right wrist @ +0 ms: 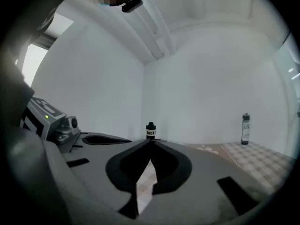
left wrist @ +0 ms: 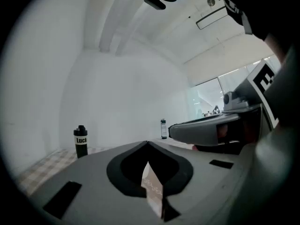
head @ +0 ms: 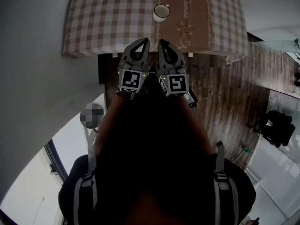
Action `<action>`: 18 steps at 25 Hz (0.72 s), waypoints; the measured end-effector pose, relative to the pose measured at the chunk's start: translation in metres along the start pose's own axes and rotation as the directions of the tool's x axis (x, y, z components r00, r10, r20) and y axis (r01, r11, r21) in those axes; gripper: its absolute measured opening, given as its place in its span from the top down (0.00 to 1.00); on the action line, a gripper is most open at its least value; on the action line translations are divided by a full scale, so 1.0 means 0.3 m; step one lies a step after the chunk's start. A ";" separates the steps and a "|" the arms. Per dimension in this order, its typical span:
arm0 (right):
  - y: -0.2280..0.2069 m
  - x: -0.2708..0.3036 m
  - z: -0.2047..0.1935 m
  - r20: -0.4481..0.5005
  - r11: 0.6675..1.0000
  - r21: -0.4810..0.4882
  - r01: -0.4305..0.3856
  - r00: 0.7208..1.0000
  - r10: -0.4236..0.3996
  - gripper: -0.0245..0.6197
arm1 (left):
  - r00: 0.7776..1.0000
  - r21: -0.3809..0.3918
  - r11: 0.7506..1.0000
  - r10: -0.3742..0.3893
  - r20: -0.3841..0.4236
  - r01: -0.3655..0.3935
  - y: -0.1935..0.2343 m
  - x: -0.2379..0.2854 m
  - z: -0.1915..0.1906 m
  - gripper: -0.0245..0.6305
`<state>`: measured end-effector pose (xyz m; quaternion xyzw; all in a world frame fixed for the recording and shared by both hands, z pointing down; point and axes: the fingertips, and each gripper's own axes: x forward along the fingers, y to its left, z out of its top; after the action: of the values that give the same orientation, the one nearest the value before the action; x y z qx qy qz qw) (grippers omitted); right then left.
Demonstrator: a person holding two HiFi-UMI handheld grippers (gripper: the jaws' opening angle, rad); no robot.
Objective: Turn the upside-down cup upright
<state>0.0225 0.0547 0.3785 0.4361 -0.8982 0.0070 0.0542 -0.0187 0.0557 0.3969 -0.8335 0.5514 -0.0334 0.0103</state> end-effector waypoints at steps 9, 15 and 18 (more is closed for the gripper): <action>-0.155 0.085 0.002 0.004 0.999 0.038 0.015 1.000 -0.015 0.96 | 1.000 0.007 1.000 0.006 -0.002 -0.006 0.018 0.154 0.009 0.98; -0.267 0.132 -0.018 0.002 0.998 0.062 0.018 1.000 -0.019 0.96 | 1.000 0.002 1.000 -0.006 -0.009 0.006 0.025 0.268 -0.017 0.97; -0.336 0.170 -0.034 -0.002 0.997 0.076 0.018 1.000 -0.018 0.96 | 1.000 0.000 1.000 -0.002 -0.030 0.002 0.036 0.331 -0.045 0.95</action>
<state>0.0713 -0.0470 0.3903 0.4458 -0.8934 0.0410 0.0383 0.0090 -0.0395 0.4141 -0.8336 0.5504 -0.0460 0.0017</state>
